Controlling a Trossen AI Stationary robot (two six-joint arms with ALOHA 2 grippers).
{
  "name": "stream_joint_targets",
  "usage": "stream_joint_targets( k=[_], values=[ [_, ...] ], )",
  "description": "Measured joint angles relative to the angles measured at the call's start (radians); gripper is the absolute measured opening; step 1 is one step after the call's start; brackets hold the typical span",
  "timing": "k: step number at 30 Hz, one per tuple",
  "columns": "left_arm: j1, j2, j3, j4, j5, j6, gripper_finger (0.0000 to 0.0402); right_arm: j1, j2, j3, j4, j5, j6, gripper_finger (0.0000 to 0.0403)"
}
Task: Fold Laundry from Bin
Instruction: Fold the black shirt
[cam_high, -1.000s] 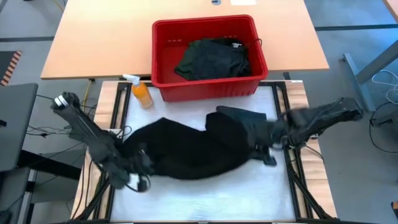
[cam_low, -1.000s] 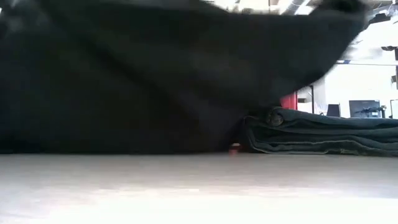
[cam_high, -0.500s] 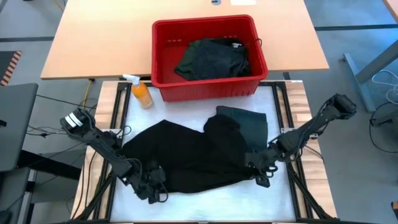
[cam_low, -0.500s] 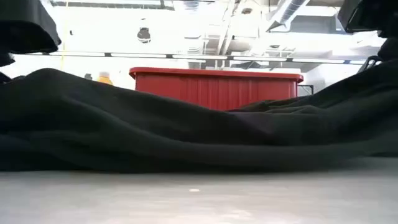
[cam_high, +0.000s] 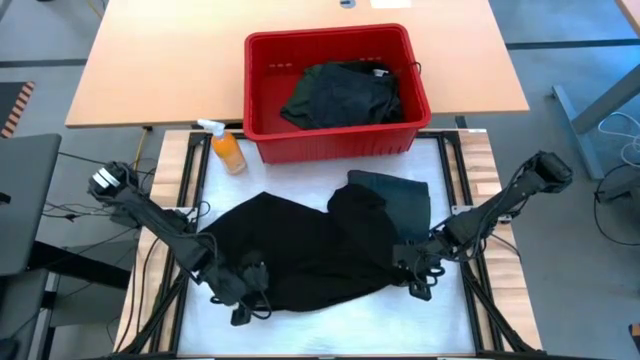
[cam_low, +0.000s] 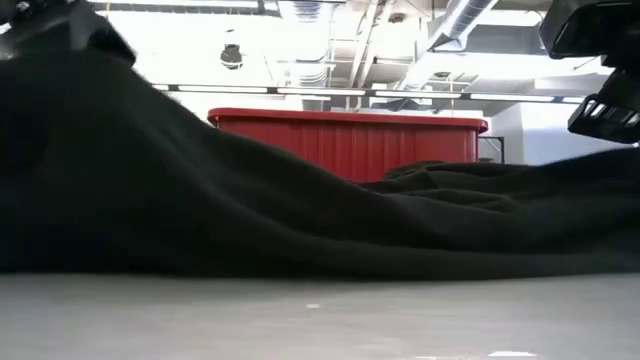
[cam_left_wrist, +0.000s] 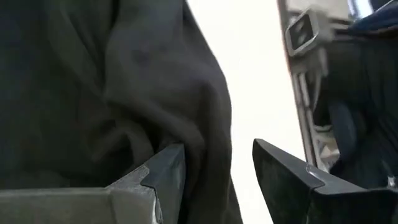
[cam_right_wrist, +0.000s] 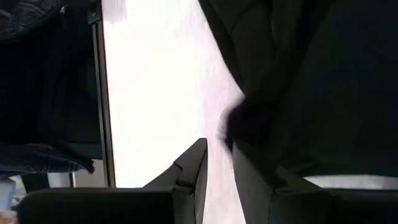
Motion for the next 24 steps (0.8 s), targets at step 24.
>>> stream_joint_targets(
  k=[24],
  values=[
    [0.172, 0.020, 0.027, 0.158, 0.213, 0.120, 0.0174, -0.001, 0.000, 0.000, 0.000, 0.045, -0.069, 0.0103]
  ],
)
